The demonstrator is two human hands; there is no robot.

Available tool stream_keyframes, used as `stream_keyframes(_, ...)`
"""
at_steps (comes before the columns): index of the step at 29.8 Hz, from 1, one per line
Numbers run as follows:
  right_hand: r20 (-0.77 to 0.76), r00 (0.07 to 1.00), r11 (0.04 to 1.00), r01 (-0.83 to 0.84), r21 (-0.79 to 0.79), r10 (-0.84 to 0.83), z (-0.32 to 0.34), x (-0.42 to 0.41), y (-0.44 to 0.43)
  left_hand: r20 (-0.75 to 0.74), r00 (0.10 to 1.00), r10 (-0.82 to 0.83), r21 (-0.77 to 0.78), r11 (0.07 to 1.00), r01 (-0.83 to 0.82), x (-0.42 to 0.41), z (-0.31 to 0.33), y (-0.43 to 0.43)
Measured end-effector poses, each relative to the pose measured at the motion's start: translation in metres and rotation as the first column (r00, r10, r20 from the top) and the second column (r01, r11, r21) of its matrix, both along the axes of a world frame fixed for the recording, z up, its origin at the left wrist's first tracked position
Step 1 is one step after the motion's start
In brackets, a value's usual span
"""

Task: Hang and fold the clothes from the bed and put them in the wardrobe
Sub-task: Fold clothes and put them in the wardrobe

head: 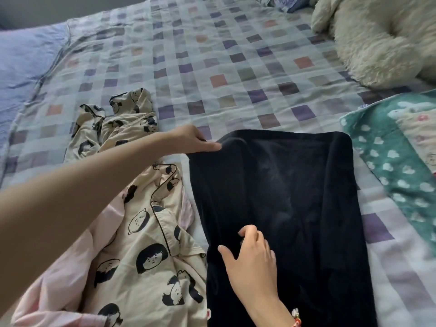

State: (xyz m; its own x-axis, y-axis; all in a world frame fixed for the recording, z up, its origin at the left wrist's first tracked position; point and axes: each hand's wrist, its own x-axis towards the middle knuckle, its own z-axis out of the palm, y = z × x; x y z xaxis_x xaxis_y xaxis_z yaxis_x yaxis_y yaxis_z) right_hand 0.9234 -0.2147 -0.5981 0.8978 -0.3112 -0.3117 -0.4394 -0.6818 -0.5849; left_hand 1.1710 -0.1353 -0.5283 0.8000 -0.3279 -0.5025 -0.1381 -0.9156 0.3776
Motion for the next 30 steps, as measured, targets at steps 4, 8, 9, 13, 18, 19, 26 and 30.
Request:
stream_keyframes(4,-0.025,0.998,0.998,-0.055,0.025,0.056,0.007,-0.003,0.01,-0.055,0.998,0.03,0.044,0.999,-0.027,0.012,0.031,0.021)
stream_keyframes(8,0.078,0.993,0.932,-0.105,0.348,0.083,0.013,0.0,0.025,-0.104,0.944,0.312,-0.156,0.933,-0.325,0.02,0.039,0.027)
stream_keyframes(9,0.081,0.996,0.87,-0.081,0.486,0.047,0.015,0.003,0.026,-0.105,0.91,0.4,-0.212,0.885,-0.414,0.02,0.037,0.022)
stream_keyframes(13,0.072,0.955,0.738,0.173,0.652,-0.287,0.01,0.008,0.013,-0.093,0.791,0.605,-0.375,0.714,-0.591,0.022,0.019,-0.018)
stream_keyframes(18,-0.105,0.94,0.761,0.326,0.56,-0.326,-0.008,0.001,-0.017,-0.108,0.875,0.473,-0.371,0.797,-0.477,0.008,-0.019,-0.091)
stream_keyframes(19,-0.152,0.959,0.806,0.284,0.52,-0.239,-0.015,-0.002,-0.025,-0.119,0.902,0.415,-0.35,0.833,-0.429,0.003,-0.035,-0.102)
stream_keyframes(26,0.205,0.911,0.934,0.353,0.061,-0.358,-0.01,0.005,-0.112,0.54,0.842,-0.017,-0.239,0.955,0.173,-0.083,-0.081,-0.118)
stream_keyframes(30,-0.024,0.94,0.891,0.315,-0.325,-0.341,-0.021,0.039,-0.157,0.28,0.955,0.096,-0.582,0.808,0.089,-0.189,-0.093,-0.109)
